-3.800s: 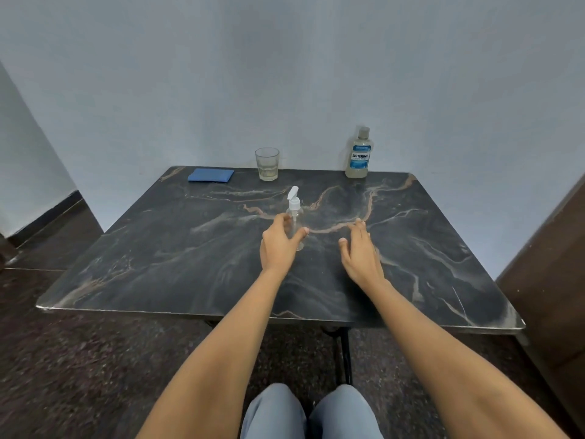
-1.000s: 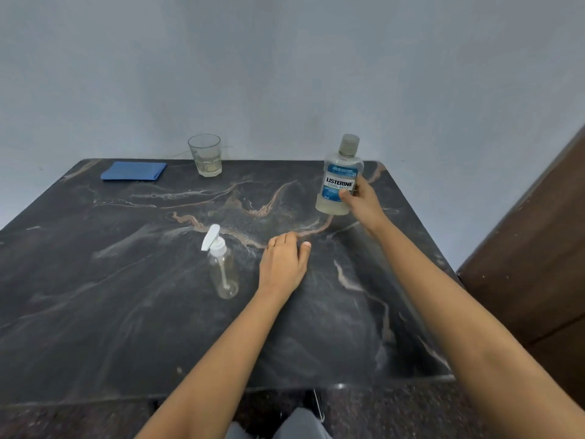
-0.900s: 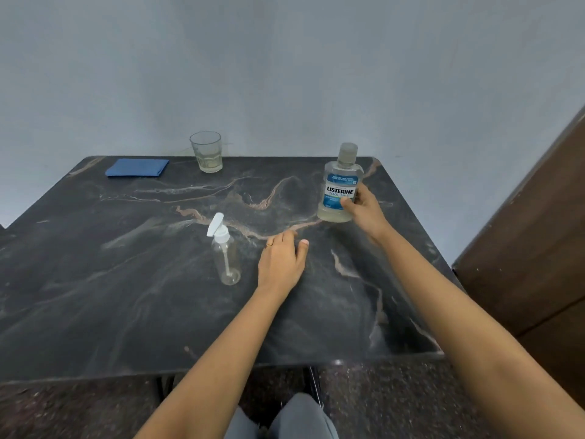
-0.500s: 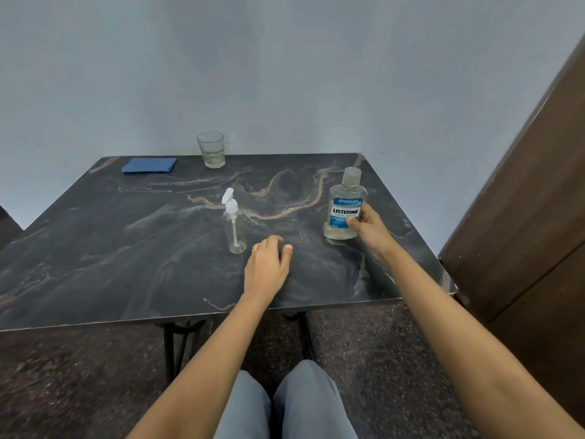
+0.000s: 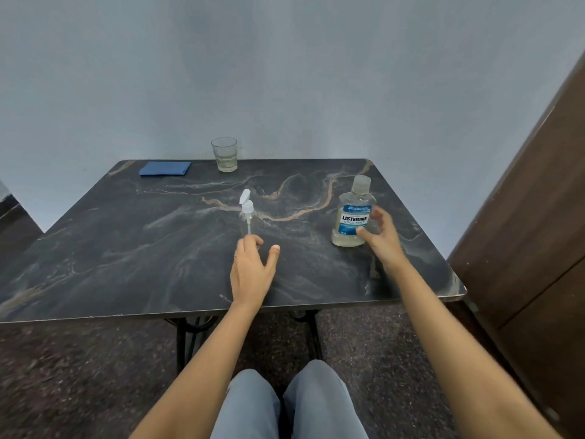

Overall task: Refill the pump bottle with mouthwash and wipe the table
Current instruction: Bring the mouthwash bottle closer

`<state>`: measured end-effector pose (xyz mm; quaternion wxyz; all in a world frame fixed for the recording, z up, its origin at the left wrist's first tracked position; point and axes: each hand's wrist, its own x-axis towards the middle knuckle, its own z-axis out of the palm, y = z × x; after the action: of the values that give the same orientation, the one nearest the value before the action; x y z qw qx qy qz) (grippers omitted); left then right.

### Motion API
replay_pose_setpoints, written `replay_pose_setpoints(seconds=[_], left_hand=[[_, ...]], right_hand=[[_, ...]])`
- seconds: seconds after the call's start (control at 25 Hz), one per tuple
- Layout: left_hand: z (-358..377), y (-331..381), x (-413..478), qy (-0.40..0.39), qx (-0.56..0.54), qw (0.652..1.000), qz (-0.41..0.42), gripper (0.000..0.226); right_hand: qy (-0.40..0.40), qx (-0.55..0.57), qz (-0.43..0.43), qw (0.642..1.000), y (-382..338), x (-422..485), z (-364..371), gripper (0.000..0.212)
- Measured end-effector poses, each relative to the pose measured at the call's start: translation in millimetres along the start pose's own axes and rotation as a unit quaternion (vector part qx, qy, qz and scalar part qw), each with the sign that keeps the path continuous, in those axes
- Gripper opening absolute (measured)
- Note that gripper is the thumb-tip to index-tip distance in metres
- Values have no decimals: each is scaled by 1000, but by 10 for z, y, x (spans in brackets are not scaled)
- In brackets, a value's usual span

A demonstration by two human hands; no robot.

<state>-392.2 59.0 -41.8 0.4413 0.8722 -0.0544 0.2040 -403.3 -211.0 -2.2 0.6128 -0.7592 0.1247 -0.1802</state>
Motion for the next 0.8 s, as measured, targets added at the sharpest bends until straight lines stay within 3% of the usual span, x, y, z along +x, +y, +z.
replay_pose_setpoints(seconds=[0.08,0.12,0.16,0.24,0.32,0.44,0.52,0.8], left_hand=[[-73,-107,95,60,-16,998,-27,47],[-99,-150,159,64,-27,996,-49,58],[-113,-170,231,49,-41,995,-74,70],[-103,-186,363,0,-70,991,-113,87],[-70,-206,440,-32,-98,988,-118,78],[-36,-267,457,-44,-88,990,-100,35],[-31,-286,443,-45,-86,991,-93,23],[-9,-284,431,-40,-74,993,-89,20]], right_hand=[[185,-36,-123,974,-29,-332,229,47],[214,-44,-174,960,-69,-489,447,41],[186,-50,-213,958,-132,-599,691,37],[48,-64,-233,969,-315,-673,1181,36],[-53,-70,-189,978,-517,-570,1542,43],[-83,-23,-104,991,-677,-337,1897,49],[-72,-9,-92,993,-679,-257,2055,45],[34,85,-77,993,-544,-253,2276,21]])
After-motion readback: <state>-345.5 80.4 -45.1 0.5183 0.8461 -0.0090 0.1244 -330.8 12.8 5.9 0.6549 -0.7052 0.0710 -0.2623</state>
